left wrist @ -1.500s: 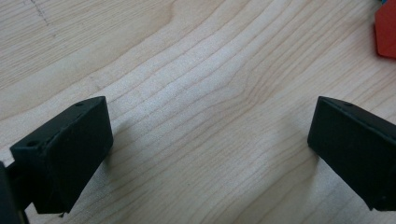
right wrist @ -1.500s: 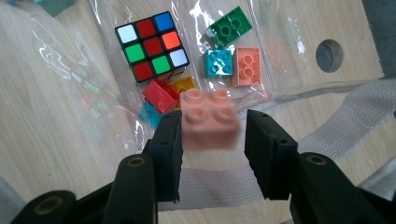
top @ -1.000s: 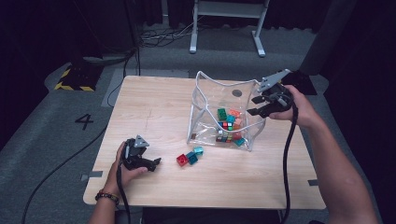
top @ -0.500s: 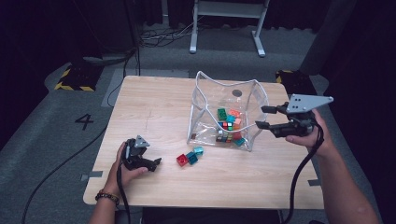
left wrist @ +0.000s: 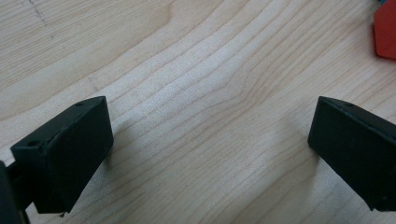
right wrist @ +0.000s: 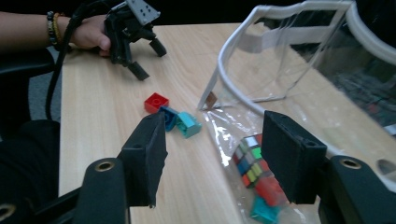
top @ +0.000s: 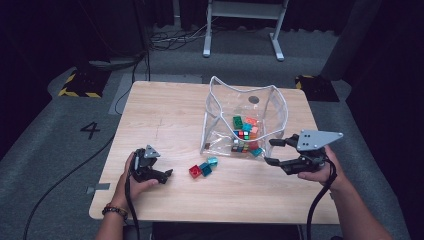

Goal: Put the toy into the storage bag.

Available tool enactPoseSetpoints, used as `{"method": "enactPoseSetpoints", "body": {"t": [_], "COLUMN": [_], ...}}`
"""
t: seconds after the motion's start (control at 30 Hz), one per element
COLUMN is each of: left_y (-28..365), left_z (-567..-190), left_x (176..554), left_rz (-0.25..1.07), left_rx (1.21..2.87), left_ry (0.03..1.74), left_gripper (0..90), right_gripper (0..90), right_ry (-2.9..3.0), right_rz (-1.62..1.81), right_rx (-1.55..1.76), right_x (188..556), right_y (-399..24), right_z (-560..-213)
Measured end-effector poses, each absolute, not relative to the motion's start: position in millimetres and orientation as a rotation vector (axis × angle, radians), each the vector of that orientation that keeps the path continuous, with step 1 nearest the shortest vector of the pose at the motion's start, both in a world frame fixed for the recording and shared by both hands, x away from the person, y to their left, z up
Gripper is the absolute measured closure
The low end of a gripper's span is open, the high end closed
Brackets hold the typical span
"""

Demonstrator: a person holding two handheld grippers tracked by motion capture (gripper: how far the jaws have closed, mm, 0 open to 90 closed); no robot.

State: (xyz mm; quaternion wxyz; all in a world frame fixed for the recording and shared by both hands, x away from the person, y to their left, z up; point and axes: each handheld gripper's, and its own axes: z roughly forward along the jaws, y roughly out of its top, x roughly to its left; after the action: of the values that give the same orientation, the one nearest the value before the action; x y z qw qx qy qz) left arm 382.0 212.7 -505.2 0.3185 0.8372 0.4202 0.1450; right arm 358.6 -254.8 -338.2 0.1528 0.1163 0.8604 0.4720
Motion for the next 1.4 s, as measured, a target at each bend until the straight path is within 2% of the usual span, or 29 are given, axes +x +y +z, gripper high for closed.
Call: {"method": "enactPoseSetpoints", "body": {"t": [0.3, 0.83, 1.13, 1.4], "left_y": [213, 213, 213, 213], "left_z": [-505, -505, -505, -505], "left_x": [382, 382, 382, 382], "left_rz": [0.381, 0.381, 0.382, 0.381], "left_rx": [2.202, 2.202, 2.203, 2.202], "left_ry": [1.105, 1.106, 1.105, 1.105], "left_gripper": [0.3, 0.3, 0.3, 0.3], "right_gripper": [38.9, 40.2, 40.3, 39.6], "right_ry": [2.536, 2.732, 2.721, 2.711], "right_rz": [1.325, 1.237, 1.230, 1.237], "right_rx": [0.298, 0.239, 0.363, 0.443], "right_x": [359, 382, 391, 394], "right_y": [-228, -146, -113, -103], "right_z": [-375, -476, -503, -505]}}
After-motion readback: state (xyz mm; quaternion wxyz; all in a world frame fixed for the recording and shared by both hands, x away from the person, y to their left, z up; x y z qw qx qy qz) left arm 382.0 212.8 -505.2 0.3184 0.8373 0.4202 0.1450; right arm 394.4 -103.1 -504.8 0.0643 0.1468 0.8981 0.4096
